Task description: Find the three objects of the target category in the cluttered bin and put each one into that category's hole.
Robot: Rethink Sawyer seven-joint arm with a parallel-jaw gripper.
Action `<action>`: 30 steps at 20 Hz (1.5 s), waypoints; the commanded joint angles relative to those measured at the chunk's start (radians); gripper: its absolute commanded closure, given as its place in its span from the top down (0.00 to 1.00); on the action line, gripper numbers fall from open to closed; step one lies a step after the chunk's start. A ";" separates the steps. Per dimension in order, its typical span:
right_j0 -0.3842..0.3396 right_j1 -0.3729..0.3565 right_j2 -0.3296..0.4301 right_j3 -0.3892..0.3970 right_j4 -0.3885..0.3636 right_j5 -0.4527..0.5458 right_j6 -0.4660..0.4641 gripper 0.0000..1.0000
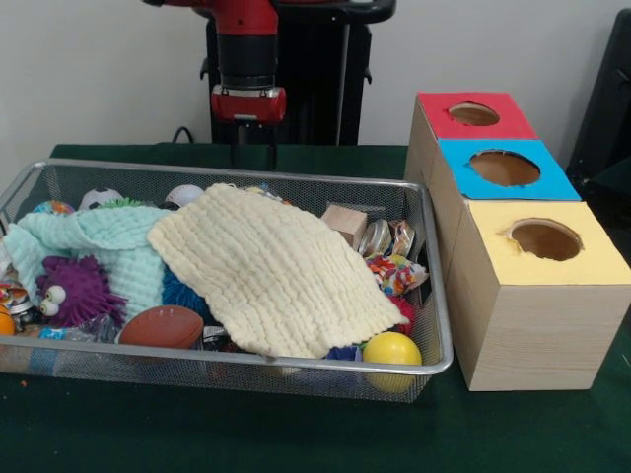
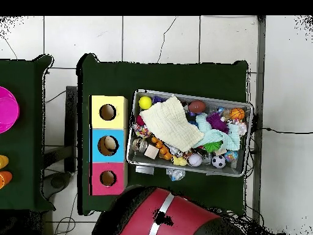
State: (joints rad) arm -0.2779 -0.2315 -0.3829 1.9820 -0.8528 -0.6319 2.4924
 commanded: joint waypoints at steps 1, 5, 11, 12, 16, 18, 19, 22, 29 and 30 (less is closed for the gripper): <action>0.024 0.046 0.085 -0.157 0.115 -0.040 -0.009 1.00; 0.073 0.091 0.044 -0.172 0.209 -0.068 -0.040 1.00; 0.110 0.127 0.017 -0.171 0.283 -0.115 -0.043 1.00; 0.093 0.104 -0.001 -0.145 0.269 -0.127 -0.033 1.00; 0.113 0.203 -0.026 -0.158 0.354 -0.210 -0.057 1.00; 0.124 0.222 -0.034 -0.164 0.378 -0.222 -0.058 1.00; 0.129 0.231 -0.038 -0.168 0.388 -0.227 -0.059 1.00; 0.148 0.250 -0.049 -0.175 0.416 -0.234 -0.053 1.00; 0.248 0.302 -0.105 -0.163 0.570 -0.234 -0.041 1.00; 0.262 0.306 -0.113 -0.163 0.586 -0.229 -0.040 1.00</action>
State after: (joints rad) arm -0.0549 -0.0337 -0.5426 1.9683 -0.5023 -0.8470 2.4924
